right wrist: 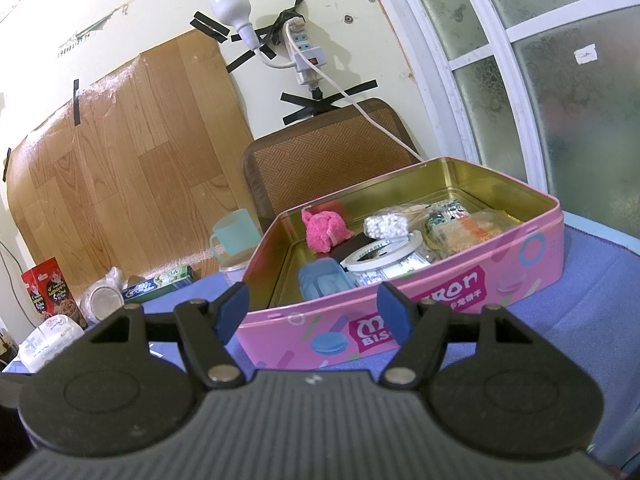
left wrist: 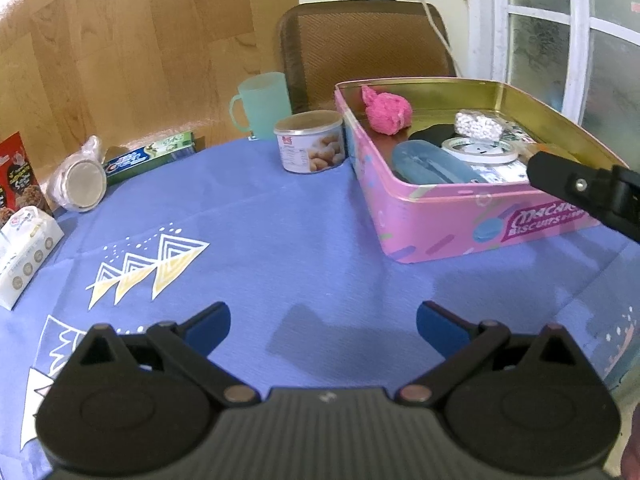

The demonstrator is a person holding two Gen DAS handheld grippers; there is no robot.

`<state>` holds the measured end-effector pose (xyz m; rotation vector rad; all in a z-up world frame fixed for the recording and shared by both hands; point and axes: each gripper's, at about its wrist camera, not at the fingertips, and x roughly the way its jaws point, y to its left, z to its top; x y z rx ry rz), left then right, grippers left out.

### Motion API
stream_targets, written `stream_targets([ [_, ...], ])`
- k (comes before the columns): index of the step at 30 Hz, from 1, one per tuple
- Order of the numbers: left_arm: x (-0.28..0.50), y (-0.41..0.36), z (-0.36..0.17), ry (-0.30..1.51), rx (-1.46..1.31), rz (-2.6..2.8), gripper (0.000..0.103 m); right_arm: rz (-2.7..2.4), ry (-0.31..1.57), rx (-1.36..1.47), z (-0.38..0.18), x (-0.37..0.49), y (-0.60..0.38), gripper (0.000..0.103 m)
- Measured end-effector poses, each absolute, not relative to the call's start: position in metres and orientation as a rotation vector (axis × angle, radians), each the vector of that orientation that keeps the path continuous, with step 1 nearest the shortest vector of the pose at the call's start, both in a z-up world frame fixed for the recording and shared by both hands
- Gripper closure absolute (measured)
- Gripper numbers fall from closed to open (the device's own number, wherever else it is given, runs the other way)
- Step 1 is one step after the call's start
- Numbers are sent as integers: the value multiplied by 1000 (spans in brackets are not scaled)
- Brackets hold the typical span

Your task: Organize soft objects

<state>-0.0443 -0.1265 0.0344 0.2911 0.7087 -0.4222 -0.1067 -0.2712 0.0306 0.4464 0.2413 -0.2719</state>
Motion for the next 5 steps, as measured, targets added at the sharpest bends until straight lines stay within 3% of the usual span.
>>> stream_targets([
  [5,-48,-127,37,689,281,-455,0,-276,240,448,30,-109,-273,30],
])
